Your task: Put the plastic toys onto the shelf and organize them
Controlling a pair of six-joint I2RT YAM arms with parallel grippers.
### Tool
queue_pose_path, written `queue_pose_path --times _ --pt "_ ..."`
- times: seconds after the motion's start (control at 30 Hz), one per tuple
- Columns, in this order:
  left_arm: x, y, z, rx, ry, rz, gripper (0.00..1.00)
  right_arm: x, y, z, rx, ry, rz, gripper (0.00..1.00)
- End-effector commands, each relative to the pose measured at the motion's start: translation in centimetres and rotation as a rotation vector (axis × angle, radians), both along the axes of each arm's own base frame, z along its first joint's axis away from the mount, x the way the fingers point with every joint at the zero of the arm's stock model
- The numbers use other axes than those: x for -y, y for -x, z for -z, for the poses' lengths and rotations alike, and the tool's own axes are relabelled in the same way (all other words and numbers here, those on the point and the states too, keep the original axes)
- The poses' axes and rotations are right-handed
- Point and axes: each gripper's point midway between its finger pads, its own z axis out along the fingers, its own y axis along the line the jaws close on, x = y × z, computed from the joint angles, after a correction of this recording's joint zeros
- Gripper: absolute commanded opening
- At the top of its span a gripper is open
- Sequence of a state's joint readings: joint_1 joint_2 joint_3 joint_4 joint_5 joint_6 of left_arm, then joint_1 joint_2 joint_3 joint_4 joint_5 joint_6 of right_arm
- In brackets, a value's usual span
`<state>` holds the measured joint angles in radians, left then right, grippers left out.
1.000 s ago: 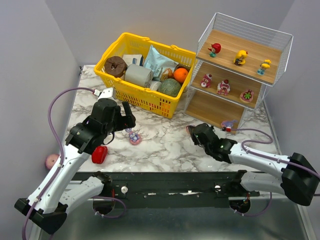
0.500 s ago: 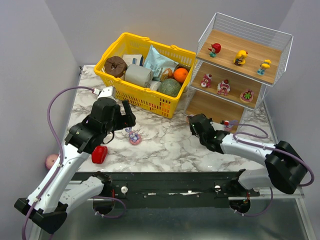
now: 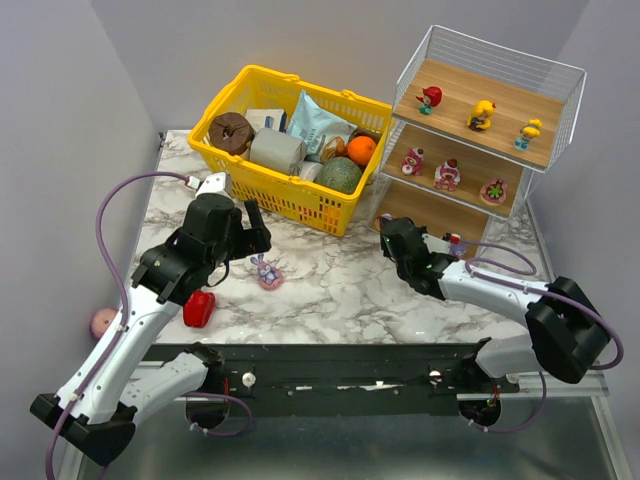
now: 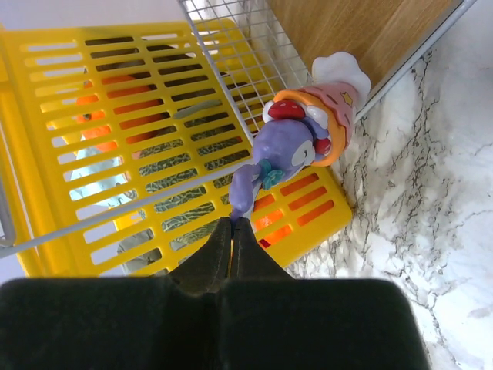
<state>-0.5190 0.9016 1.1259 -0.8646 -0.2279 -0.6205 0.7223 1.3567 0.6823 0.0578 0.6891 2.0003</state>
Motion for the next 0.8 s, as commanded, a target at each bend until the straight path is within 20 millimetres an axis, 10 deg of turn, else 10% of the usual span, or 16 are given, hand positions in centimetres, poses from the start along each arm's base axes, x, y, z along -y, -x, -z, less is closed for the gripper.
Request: queue_pose_path --times 0.0,0.77 --pt "-0.6 -0.1 -0.5 0.01 -0.018 -0.019 0.99 1.7 -2.3 -3.7 0.111 -0.628 0.357 0.0" --pt "-1.0 -0.5 -0.2 -0.009 -0.041 -0.037 0.99 2.5 -3.8 -3.2 0.139 -0.656 0.391 0.02"
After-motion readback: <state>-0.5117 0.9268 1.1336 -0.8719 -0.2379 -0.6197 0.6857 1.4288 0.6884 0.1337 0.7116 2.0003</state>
